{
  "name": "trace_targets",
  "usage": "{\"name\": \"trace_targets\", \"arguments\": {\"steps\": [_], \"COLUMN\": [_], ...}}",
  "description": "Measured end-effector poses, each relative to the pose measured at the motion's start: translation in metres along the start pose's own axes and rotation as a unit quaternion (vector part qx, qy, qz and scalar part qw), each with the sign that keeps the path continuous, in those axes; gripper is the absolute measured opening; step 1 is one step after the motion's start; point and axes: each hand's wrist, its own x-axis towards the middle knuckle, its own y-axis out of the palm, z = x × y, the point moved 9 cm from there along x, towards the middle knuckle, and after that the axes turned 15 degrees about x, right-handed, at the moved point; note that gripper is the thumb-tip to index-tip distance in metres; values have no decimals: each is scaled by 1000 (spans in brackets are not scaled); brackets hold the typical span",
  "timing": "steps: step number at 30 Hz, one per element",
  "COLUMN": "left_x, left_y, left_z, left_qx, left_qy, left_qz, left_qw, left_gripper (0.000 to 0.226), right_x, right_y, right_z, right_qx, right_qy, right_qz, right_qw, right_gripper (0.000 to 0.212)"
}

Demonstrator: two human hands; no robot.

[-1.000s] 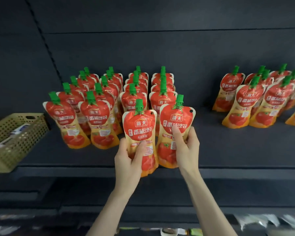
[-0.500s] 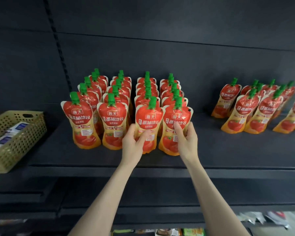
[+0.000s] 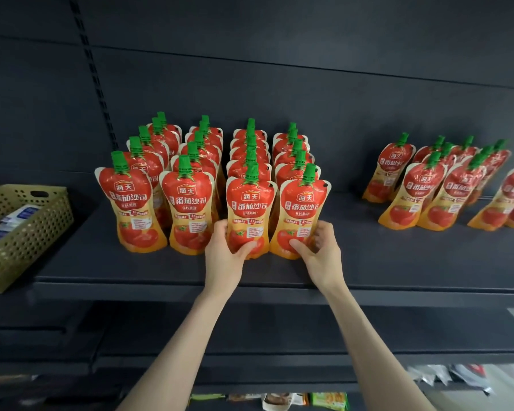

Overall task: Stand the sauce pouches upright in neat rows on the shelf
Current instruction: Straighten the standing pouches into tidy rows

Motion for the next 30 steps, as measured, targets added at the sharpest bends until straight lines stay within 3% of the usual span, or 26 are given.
{"name": "trace_targets", "arguments": {"steps": [8, 30], "left_x": [-9, -11], "left_y": [-4, -7], "left_z": [-1, 5], "left_qx": [117, 114], "left_qy": [18, 12], "left_qz": [-74, -89], "left_qw": [990, 989], "left_gripper": [60, 61], "right_x": [-1, 0], "right_y": [3, 1], "right_z": [-2, -5], "right_qx": [-27, -12], "right_qy": [-6, -3], "right_qz": [6, 44], "right_qw": [1000, 999], "right_gripper": [45, 43]}}
